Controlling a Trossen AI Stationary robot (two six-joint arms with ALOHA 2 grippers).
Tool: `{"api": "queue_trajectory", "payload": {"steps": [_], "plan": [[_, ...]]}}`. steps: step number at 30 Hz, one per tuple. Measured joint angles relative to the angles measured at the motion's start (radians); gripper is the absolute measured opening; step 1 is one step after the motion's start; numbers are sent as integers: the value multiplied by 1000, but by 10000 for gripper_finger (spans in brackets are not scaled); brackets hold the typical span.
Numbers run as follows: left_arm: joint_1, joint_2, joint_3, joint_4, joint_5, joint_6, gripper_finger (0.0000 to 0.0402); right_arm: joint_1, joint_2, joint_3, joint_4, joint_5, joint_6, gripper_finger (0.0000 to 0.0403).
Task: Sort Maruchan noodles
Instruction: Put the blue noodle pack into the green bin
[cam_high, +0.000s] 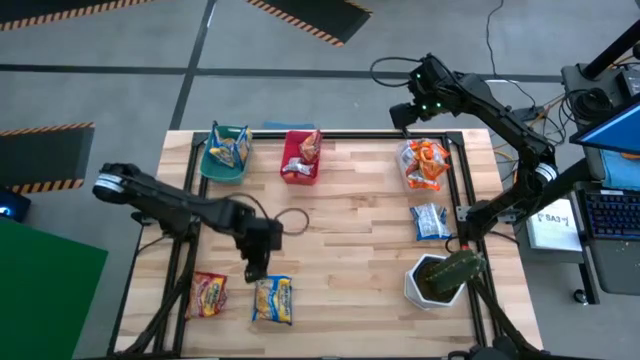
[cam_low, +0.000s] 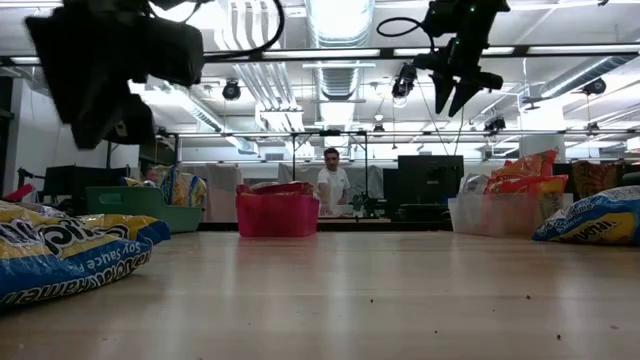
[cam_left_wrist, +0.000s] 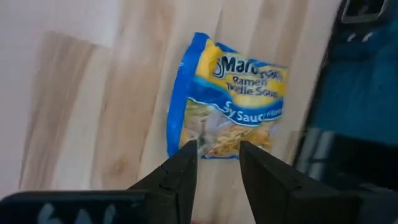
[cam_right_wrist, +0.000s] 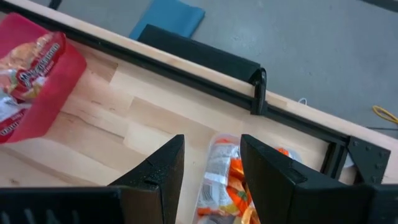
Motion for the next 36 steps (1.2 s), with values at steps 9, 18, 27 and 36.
{"api": "queue_trajectory", "payload": {"steps": [9,18,27,36], "plan": [[-112,133,38,36,-174,91,149,0,0,0,19,0,0,146],[-124,160,-1,161,-239,94,205,0,0,0,15,0,8,146],[-124,183,-61,290,-237,77,193,0,0,0,12,0,8,146],[-124,252,-130,309,-214,77,159,0,0,0,11,-4,16,146]]}}
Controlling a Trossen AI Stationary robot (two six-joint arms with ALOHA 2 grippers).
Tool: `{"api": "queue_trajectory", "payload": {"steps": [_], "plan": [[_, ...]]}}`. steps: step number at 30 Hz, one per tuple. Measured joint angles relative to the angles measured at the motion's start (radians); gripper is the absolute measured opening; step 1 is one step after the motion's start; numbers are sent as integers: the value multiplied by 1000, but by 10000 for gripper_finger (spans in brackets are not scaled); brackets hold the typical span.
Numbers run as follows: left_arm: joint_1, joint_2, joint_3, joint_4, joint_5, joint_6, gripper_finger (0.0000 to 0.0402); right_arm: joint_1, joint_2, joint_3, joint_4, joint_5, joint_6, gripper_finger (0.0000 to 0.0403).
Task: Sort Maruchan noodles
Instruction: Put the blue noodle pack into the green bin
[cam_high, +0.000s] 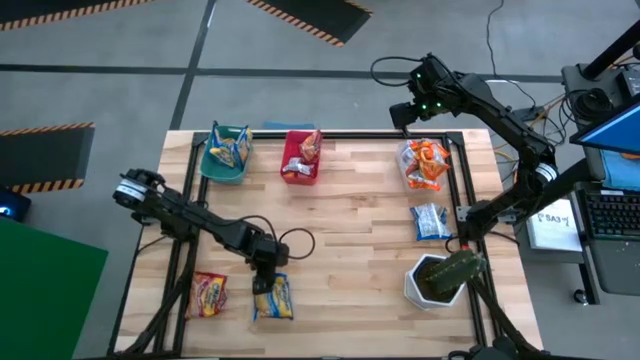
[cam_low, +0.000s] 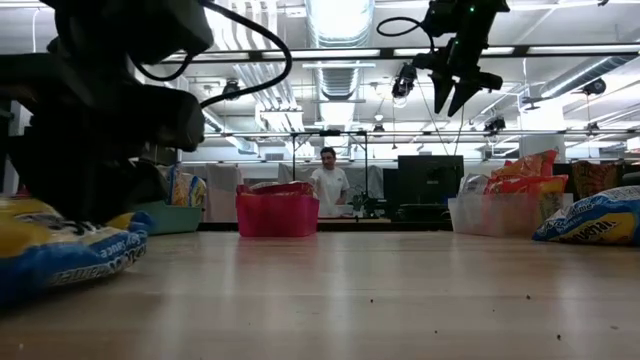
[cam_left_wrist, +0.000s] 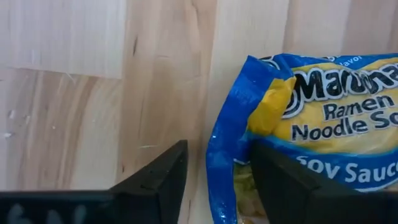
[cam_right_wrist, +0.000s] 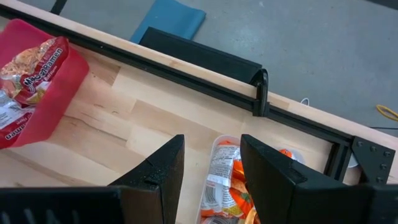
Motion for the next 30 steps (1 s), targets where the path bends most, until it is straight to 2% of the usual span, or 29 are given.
{"api": "queue_trajectory", "payload": {"steps": [9,16,22,30], "plan": [[76,-49,4,-23,-33,-29,13,0,0,0,0,0,0,146],[119,-182,3,-141,-187,-31,2,0,0,0,0,0,-12,146],[186,-369,3,-135,-383,-42,1,0,0,0,1,0,-13,146],[291,-577,62,-150,-575,-35,0,0,0,0,6,0,-10,146]]}}
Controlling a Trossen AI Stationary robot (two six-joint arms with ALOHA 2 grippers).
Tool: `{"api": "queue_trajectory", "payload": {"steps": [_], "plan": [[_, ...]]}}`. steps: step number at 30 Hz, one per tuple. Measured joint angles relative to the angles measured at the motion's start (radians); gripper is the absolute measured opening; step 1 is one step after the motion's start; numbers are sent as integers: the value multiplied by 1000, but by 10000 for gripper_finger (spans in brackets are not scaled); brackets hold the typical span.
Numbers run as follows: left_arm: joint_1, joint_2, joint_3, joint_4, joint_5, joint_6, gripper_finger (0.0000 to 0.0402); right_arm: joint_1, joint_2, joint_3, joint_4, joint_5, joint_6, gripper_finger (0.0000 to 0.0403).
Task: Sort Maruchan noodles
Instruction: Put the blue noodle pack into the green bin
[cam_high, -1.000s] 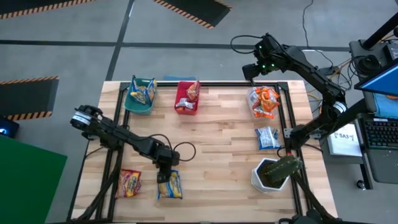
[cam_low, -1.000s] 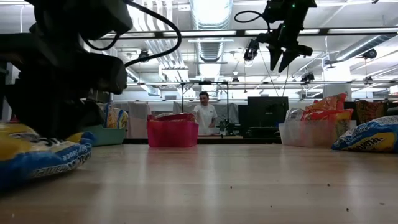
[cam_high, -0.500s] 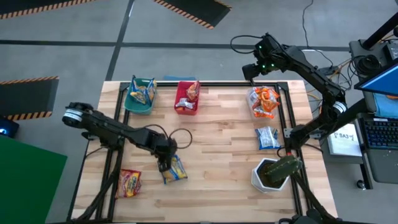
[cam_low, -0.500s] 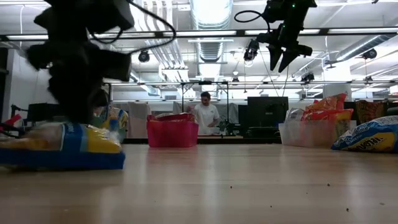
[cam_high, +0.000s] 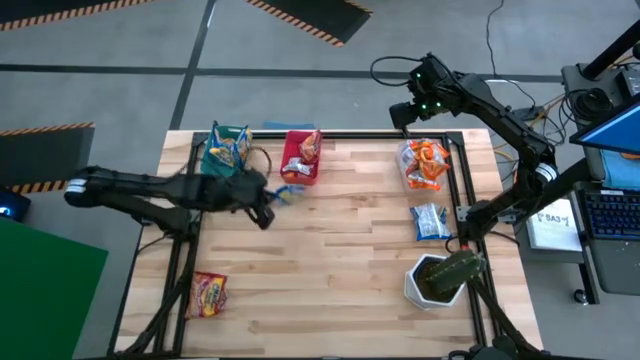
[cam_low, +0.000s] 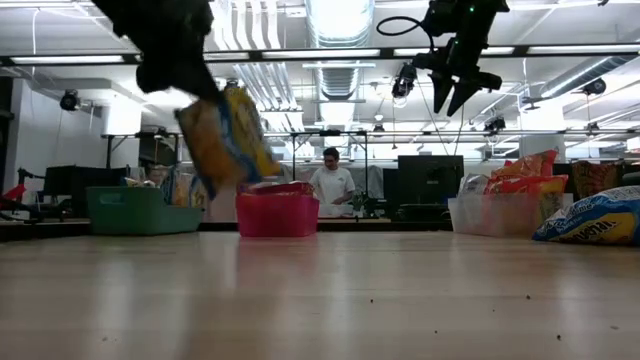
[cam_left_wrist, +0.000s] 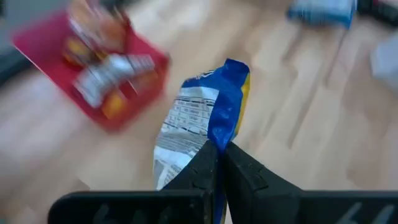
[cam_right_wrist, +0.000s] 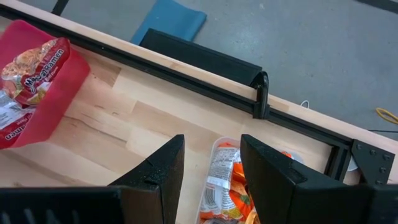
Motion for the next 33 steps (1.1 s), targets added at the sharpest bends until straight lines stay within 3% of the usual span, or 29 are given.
{"api": "queue_trajectory", "payload": {"steps": [7,12,21,26,33], "plan": [[81,-60,126,-79,-41,93,0,0,0,0,2,0,1,146],[163,-60,262,-245,-139,68,0,0,0,0,2,0,1,146],[433,3,544,-575,-262,85,0,0,0,0,2,0,0,146],[608,45,560,-668,-228,94,0,0,0,0,2,0,1,146],[757,145,469,-678,-183,82,0,0,0,0,1,0,1,146]]}}
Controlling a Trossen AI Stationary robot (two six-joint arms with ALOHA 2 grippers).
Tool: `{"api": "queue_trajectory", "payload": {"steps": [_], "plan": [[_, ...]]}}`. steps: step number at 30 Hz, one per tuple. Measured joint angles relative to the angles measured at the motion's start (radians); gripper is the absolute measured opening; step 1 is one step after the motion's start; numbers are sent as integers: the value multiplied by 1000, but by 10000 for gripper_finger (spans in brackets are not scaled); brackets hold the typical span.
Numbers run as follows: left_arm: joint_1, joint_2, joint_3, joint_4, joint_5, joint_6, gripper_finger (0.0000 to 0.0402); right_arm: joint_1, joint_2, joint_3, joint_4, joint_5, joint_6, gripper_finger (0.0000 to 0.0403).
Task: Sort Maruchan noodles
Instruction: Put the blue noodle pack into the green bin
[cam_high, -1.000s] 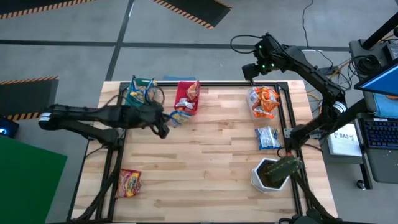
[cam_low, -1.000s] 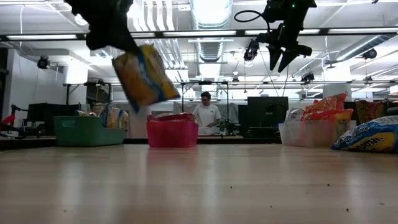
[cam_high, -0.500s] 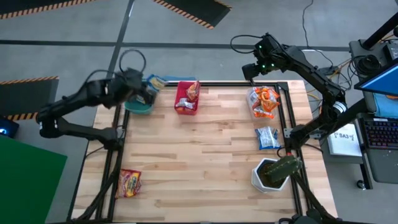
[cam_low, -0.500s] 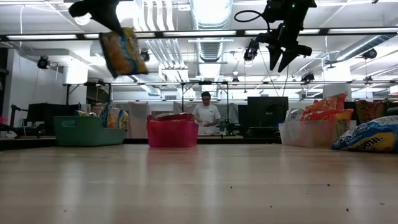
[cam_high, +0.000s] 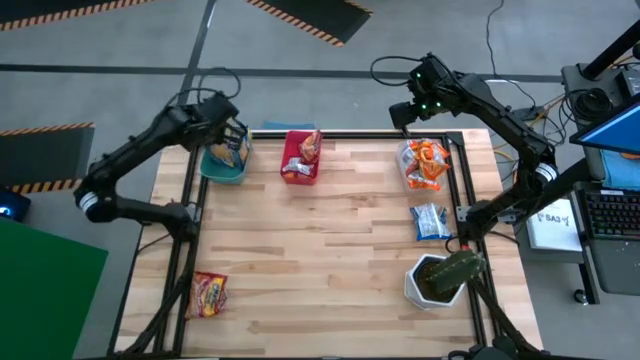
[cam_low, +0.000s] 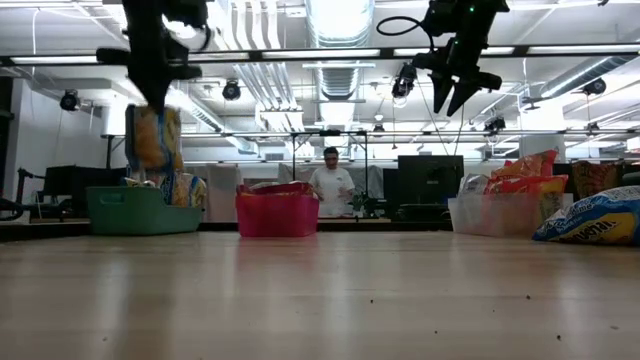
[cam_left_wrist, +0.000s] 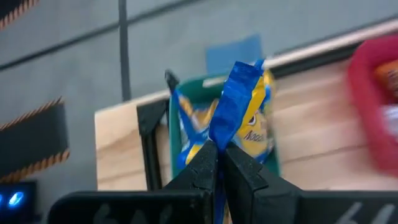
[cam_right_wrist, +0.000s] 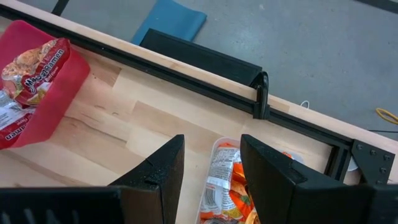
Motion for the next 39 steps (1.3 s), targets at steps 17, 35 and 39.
{"api": "queue_trajectory", "payload": {"steps": [17,35,39], "plan": [[62,301,-30,120,-83,36,0,0,0,0,0,0,-21,146],[128,399,-21,218,66,5,65,0,0,0,-1,0,-38,146],[129,363,4,173,66,29,90,0,0,0,-1,0,-47,146]]}}
